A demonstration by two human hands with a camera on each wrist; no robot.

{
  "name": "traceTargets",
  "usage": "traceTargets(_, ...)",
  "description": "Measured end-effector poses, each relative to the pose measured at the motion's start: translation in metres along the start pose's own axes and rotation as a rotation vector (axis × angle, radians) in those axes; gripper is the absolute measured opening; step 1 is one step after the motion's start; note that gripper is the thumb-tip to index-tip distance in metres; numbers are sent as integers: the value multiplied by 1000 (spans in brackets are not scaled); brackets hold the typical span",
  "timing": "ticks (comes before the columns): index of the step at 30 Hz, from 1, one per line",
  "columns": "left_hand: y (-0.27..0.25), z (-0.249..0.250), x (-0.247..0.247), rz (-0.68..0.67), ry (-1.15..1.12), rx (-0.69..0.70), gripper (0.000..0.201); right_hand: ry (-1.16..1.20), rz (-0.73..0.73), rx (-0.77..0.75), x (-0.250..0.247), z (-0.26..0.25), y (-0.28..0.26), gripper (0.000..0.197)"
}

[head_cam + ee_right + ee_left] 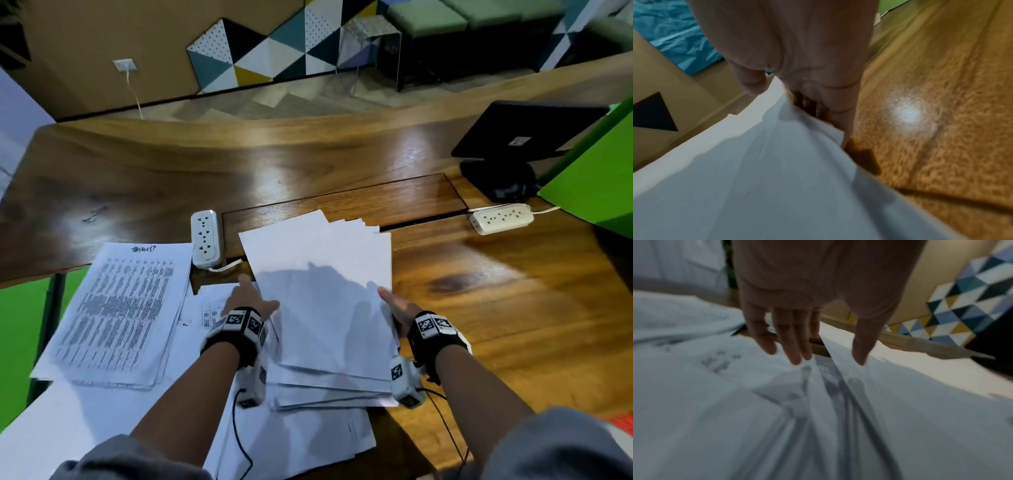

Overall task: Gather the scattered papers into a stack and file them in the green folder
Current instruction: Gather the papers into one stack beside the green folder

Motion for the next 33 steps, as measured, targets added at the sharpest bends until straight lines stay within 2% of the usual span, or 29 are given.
traceTargets(3, 8, 1, -10, 50, 50, 26, 30, -120, 25, -2, -1, -12, -12, 62)
traceTargets(5, 12, -2, -10, 15, -10, -12, 12, -165, 19, -8, -1, -5, 4, 63)
traceTargets(7, 14, -6, -2, -54, -90, -67, 28, -197, 8, 28, -1, 0, 19, 73)
traceTargets(8, 14, -6, 3, -73, -138, -85, 32, -229, 13, 23, -2, -8, 11, 71)
traceTargets(10, 17, -6, 11, -57, -263, -100, 48, -301, 24, -11, -4, -22, -4, 54)
traceTargets(12, 15, 0, 13, -38, -344, -91, 50, -360, 36, -12, -6, -26, -2, 45)
traceTargets(16, 14, 11, 14, 21, -392, -15, 59, -407, 94, -24, -8, -29, 0, 43)
traceTargets(18, 15, 16, 13, 75, -413, 49, 55, -417, 109, -26, -9, -30, 1, 43)
traceTargets(22, 19, 22, 10, 192, -449, 141, 27, -418, 115, -48, -9, -29, 0, 42)
traceTargets(26, 17, 24, -4, 285, -347, 173, 21, -403, 102, -65, -8, -25, -1, 40)
traceTargets(30, 23, 23, -19, 224, -101, 186, 26, -404, 128, -61, -8, -25, -4, 40)
traceTargets(33, 28, 22, -25, 155, 11, 204, 20, -413, 132, -48, -8, -25, -6, 40)
Point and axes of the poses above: each hand's wrist, its own y-axis towards the middle knuckle, its own x-axis out of the palm, z = x × y, the point moved 5 cm from there along y, towards the middle knuckle, and after that the axes turned 15 degrees about -y, right-handed, at the moved point
